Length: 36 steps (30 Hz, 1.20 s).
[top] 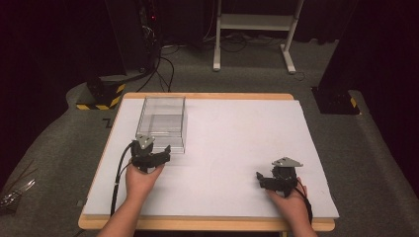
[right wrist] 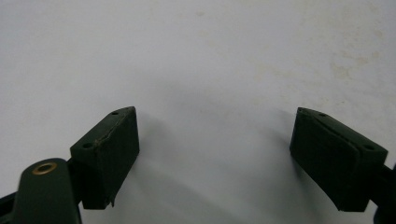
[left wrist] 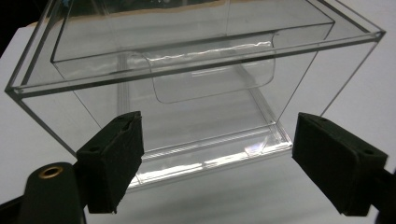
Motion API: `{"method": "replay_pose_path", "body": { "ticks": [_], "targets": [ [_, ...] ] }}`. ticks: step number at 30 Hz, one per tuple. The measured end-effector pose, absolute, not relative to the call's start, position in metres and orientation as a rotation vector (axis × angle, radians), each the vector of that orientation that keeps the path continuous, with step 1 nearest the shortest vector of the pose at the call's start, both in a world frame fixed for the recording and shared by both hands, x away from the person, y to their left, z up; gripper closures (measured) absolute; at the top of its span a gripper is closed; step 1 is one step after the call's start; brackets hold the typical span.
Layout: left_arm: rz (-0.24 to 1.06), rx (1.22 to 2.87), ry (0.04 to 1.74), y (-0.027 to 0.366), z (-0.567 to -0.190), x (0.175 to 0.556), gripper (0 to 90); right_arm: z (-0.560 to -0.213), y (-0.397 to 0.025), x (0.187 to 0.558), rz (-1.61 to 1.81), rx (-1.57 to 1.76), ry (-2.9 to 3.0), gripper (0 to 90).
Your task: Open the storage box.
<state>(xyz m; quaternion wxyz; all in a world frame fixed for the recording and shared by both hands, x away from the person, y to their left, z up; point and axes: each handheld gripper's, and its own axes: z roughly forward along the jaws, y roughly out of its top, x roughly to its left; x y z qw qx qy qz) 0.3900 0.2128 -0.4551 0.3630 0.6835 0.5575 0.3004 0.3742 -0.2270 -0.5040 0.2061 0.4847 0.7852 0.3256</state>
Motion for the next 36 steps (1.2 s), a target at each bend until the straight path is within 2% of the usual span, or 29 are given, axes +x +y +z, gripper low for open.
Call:
{"method": "replay_pose_path", "body": {
  "ticks": [24, 29, 36],
  "targets": [
    [0.74, 1.725, 1.466, 0.213, -0.45, 0.41, 17.6, -0.504, -0.227, 0.374, 0.908, 1.351, 2.188, 15.4],
    [0.771, 1.708, 1.484, 0.208, -0.451, 0.409, 17.1, -0.504, -0.227, 0.374, 0.909, 1.351, 2.189, 15.4],
    [0.826, 1.672, 1.507, 0.204, -0.45, 0.407, 26.4, -0.504, -0.227, 0.374, 0.91, 1.352, 2.189, 15.4]
  ]
}}
